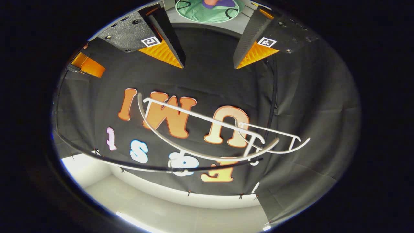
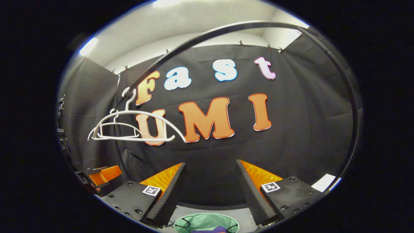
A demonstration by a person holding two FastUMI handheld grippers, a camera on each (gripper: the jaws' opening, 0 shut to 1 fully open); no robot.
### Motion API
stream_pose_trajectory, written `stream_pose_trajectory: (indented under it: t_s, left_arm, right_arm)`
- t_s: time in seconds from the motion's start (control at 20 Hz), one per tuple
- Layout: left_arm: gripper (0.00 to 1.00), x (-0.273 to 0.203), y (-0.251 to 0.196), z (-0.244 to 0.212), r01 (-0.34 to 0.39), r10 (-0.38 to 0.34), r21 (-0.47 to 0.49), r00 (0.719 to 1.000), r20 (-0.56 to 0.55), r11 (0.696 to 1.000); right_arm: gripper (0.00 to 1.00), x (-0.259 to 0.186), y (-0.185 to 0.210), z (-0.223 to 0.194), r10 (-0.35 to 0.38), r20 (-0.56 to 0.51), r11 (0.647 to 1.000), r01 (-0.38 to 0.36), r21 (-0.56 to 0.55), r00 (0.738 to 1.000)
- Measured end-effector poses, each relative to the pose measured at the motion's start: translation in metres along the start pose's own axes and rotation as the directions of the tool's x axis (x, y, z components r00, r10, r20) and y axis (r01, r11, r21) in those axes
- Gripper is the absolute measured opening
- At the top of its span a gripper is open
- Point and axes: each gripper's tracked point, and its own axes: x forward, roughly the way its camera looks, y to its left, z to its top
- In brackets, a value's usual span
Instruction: Grasp the clothes on the hanger with both hands and then place them into the laundry hamper below.
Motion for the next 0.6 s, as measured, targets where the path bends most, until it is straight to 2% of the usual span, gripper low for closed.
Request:
stream_pose_trajectory:
  t_s: [0.05,0.1,0.15,0.25,0.35,0.4,0.45,0.5,0.55,0.6]
  left_arm:
    - [0.89,-0.005,0.003,0.008,-0.017,0.017,-0.001,0.999,0.035,1.0]
    - [0.94,-0.007,0.007,0.016,-0.037,0.036,0.007,0.997,0.067,0.999]
    - [0.94,-0.009,0.012,0.023,-0.054,0.052,0.02,0.995,0.089,0.998]
    - [0.94,-0.015,0.018,0.037,-0.078,0.072,0.044,0.99,0.122,0.996]
    - [0.94,-0.02,0.02,0.048,-0.092,0.085,0.038,0.984,0.155,0.995]
    - [0.89,-0.021,0.021,0.053,-0.099,0.093,0.031,0.981,0.171,0.995]
    - [0.94,-0.021,0.024,0.056,-0.107,0.1,0.03,0.978,0.183,0.994]
    - [0.94,-0.021,0.024,0.056,-0.112,0.104,0.033,0.977,0.186,0.993]
    - [0.89,-0.022,0.024,0.056,-0.114,0.105,0.038,0.977,0.187,0.993]
    - [0.89,-0.022,0.023,0.056,-0.115,0.106,0.039,0.977,0.186,0.993]
  right_arm:
    - [0.88,-0.001,-0.001,0.01,-0.002,0.036,1.0,0.003,-0.017,0.999]
    - [0.98,-0.001,-0.003,0.018,-0.007,0.064,0.999,0.01,-0.04,0.998]
    - [0.92,-0.003,-0.004,0.023,-0.011,0.083,0.998,0.016,-0.061,0.997]
    - [1.0,-0.006,-0.003,0.027,-0.007,0.088,0.997,0.014,-0.082,0.996]
    - [0.98,-0.005,0.001,0.029,0.003,0.097,0.997,0.005,-0.077,0.995]
    - [0.93,-0.005,0.001,0.029,0.009,0.101,0.997,-0.001,-0.075,0.995]
    - [0.97,-0.005,0.004,0.028,0.017,0.102,0.997,-0.009,-0.078,0.995]
    - [0.97,-0.004,0.005,0.028,0.022,0.103,0.997,-0.013,-0.082,0.994]
    - [0.97,-0.004,0.006,0.029,0.028,0.105,0.996,-0.019,-0.087,0.994]
    - [0.97,-0.004,0.008,0.029,0.036,0.108,0.996,-0.026,-0.091,0.993]
